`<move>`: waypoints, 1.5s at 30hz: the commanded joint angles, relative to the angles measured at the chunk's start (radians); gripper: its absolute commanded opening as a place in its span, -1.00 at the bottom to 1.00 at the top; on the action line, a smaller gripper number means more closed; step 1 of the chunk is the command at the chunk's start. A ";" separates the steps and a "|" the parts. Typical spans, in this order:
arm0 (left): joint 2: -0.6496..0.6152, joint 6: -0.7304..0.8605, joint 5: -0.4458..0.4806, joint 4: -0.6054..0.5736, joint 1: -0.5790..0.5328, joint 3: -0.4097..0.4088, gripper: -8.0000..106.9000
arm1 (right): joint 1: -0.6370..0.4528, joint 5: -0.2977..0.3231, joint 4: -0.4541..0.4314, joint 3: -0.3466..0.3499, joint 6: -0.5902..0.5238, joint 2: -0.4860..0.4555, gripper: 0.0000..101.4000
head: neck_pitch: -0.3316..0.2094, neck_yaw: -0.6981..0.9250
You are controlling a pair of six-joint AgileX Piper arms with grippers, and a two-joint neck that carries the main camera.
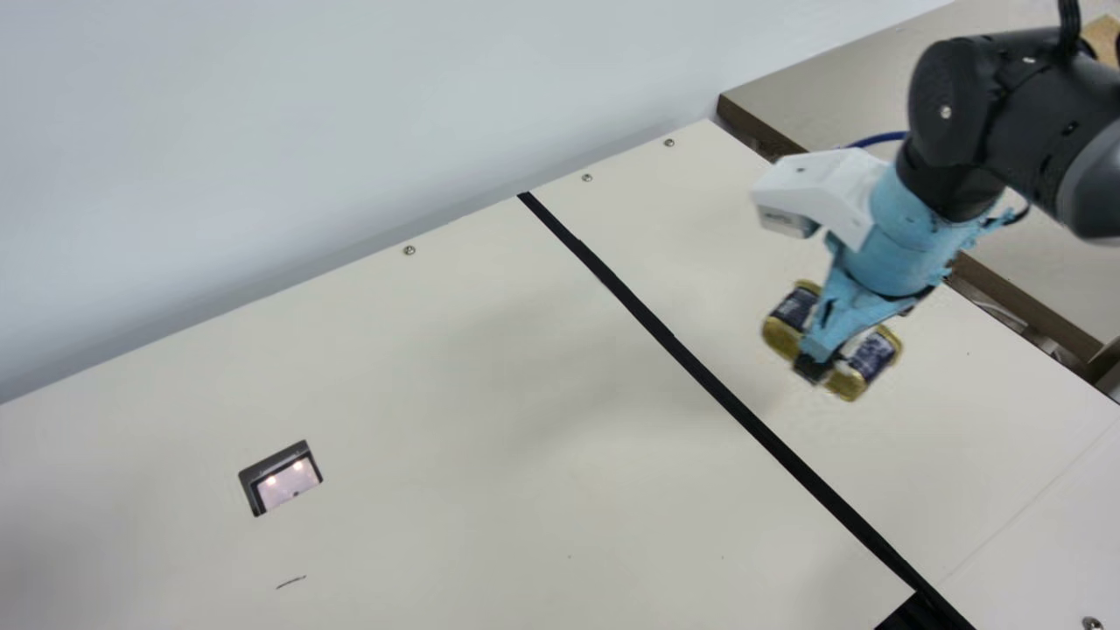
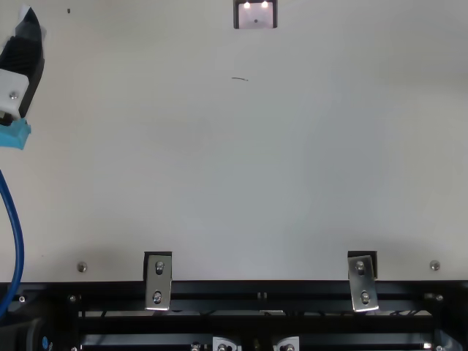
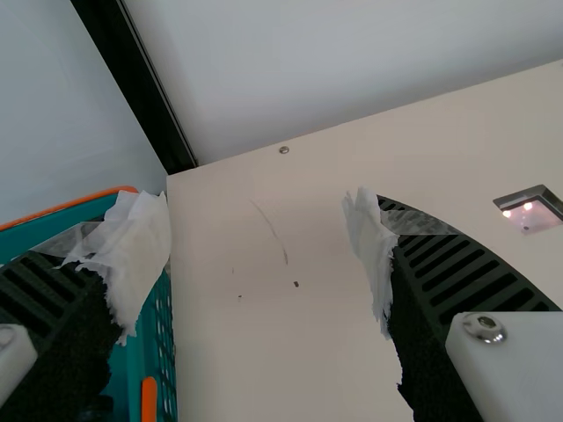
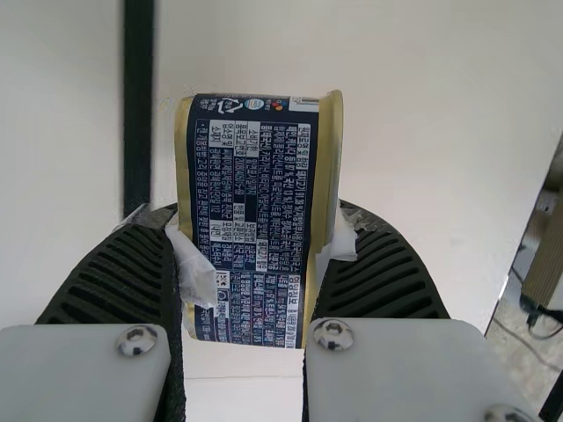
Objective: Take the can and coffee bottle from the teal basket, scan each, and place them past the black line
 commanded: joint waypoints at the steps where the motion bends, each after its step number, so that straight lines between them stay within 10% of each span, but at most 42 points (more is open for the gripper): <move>1: 0.000 0.000 0.000 0.000 0.000 0.000 0.71 | -0.118 -0.046 0.001 0.002 -0.012 0.035 -1.00 | -0.006 0.003; 20: 0.000 0.000 0.000 0.000 0.000 0.000 0.71 | -0.294 -0.214 0.111 0.080 -0.013 0.176 -1.00 | 0.001 0.010; 21: 0.000 0.000 0.000 0.000 0.000 0.000 0.71 | -0.298 -0.219 0.121 0.085 -0.013 0.178 -0.62 | 0.001 0.010; 22: 0.000 0.000 0.000 0.000 0.000 0.000 0.71 | -0.301 -0.225 0.123 0.089 -0.013 0.180 1.00 | 0.001 0.010; 34: 0.000 0.000 0.000 0.000 0.000 0.000 0.71 | -0.239 -0.168 0.051 0.087 0.065 0.010 1.00 | 0.001 0.010; 45: 0.000 0.000 0.000 0.000 0.000 0.000 0.71 | -0.270 0.042 0.248 0.008 0.003 -0.247 1.00 | 0.001 0.010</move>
